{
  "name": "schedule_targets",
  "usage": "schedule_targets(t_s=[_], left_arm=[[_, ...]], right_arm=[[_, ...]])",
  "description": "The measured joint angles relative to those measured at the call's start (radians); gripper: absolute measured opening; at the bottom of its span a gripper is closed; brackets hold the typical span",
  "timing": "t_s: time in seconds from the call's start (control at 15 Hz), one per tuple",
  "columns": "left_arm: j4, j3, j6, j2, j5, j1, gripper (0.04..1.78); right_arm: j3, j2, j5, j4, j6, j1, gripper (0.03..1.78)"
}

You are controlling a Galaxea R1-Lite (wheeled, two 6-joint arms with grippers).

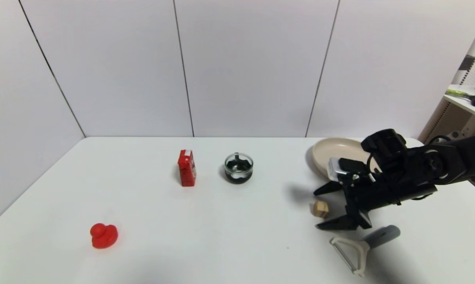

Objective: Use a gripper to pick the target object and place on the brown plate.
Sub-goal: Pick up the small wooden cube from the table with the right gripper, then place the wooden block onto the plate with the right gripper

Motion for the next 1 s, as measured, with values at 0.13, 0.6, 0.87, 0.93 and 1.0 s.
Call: schedule_targets(t_s=[0.13,0.6,0.87,0.93,1.0], left_arm=[[0.000,0.000,0.000,0.000,0.000,0.000,1.69],[0.000,0.000,0.000,0.000,0.000,0.000,1.69],[0.000,0.000,0.000,0.000,0.000,0.000,1.69],[0.000,0.000,0.000,0.000,0.000,0.000,1.69],[0.000,0.000,-0.001,0.000,0.000,0.000,1.69]], right_arm=[[0.000,0.005,0.000,0.000,0.001,0.001,1.15],[-0.005,0.000,0.003,-0.009,0.003,-0.008,0.44],[-0.060,-0.051,0.006,-0.007,0.050,-0.065,0.44],[-0.081,-0.067,0.006,-0.003,0.097,-0.080,0.44],[-0.104,-0.081,0.004,-0.001,0.162,-0.091,0.44]])
